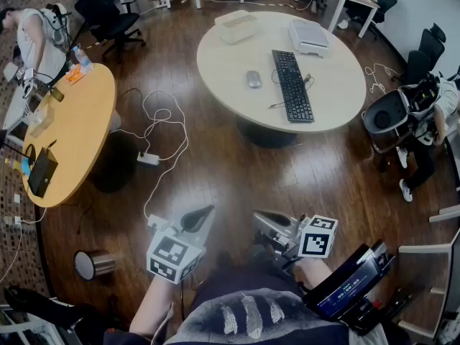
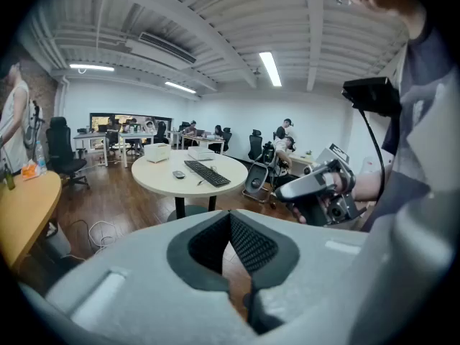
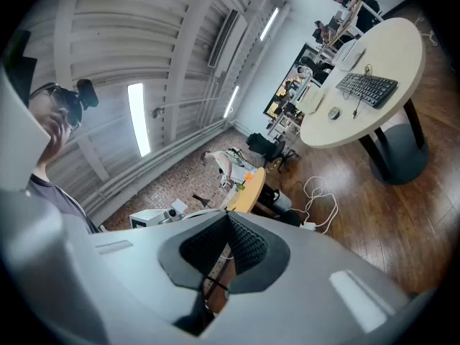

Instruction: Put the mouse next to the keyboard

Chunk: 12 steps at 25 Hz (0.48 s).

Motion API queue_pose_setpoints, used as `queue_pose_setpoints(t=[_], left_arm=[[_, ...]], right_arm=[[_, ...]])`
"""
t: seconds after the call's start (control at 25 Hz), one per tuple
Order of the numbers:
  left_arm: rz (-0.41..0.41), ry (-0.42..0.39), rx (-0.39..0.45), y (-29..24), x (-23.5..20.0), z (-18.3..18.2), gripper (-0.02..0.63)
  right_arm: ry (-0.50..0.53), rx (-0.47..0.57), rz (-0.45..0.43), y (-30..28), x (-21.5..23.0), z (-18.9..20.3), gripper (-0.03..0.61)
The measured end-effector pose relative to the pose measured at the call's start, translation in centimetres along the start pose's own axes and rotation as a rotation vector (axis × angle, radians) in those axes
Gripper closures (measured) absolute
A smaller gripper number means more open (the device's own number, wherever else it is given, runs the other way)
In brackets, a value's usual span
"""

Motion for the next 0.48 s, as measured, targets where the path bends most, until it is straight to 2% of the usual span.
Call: queue_pose_setpoints(t=[0.12,0.2,0.48], left_arm=[[0.006,-0.063,-0.002,-2.6,3.0,-2.3,0.614],[0.014,-0.077,0.006,-4.4,4.8,-3.8,0.614],[0.018,-0.11,-0.005,-8.9,8.3,-7.2,0.614]], right_arm=[[0.01,0.063,-0.088,3.3,0.0,-3.3,0.578],[0.009,0.105,-0.12,5.4,0.4,-5.2,0.578],[-0.024,0.151,-0.094,11.1,3.3,-8.5,0.578]])
Point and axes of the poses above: the fingertips, and each gripper's own axes: y backward along the fingers, x to its right, z out of its underside, the point moved 5 cm from there along y, backward along the fingers, and after that the axes turned 11 degrees about -z, right-handed, at the moved point
